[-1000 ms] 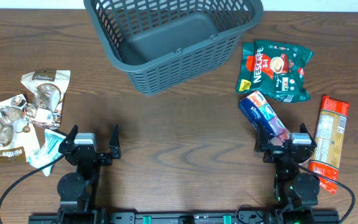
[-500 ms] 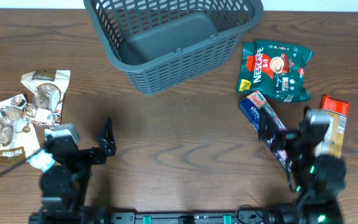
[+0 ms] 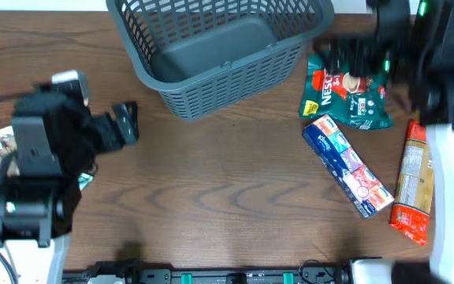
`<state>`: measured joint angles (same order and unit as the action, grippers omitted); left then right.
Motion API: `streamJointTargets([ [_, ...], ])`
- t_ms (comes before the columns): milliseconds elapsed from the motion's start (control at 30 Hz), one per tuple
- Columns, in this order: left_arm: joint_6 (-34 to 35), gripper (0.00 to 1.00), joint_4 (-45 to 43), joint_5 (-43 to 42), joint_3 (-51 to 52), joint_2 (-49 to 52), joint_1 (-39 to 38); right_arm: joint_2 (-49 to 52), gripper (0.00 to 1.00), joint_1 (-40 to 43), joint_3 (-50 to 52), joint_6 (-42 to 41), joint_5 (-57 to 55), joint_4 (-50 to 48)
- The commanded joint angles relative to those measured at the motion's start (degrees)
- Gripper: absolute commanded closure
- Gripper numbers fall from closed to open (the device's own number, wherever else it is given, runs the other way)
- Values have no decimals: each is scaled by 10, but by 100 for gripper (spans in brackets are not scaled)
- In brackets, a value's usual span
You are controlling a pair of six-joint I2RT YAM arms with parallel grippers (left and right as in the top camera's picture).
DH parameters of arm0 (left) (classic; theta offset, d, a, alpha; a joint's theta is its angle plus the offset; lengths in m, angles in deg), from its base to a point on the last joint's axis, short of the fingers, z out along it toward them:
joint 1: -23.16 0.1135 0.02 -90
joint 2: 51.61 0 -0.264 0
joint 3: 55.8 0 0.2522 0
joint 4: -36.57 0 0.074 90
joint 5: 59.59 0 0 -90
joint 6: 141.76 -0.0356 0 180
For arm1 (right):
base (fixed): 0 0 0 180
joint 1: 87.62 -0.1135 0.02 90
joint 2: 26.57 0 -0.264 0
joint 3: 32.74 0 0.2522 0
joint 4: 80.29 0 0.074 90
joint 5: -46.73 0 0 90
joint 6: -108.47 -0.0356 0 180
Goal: Pack container
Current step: 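Reach both grippers to the grey basket's near and right rims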
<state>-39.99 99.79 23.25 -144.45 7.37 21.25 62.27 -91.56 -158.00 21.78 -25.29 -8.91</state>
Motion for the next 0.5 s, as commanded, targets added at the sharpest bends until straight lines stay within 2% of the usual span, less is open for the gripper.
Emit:
streamJointTargets([
  [0,-7,1,-4,-100,-44,28,2,54,9,3,-111,47,90,-7],
  [67,6,1,-18,-153,-46,39,2,86,15,3,-155,27,79,-11],
  [100,20,1,-19,-160,-46,43,1,97,14,3,-167,27,79,-10],
  [167,33,1,-18,-156,-46,51,-8,126,19,3,-191,22,76,-11],
  [200,34,1,-17,-144,-46,55,-15,137,26,3,-199,16,72,-11],
  [333,33,0,-11,-45,-46,60,-59,176,40,3,-215,10,68,-11],
  [467,33,16,-2,21,-46,63,-107,199,61,1,-215,10,55,-14],
])
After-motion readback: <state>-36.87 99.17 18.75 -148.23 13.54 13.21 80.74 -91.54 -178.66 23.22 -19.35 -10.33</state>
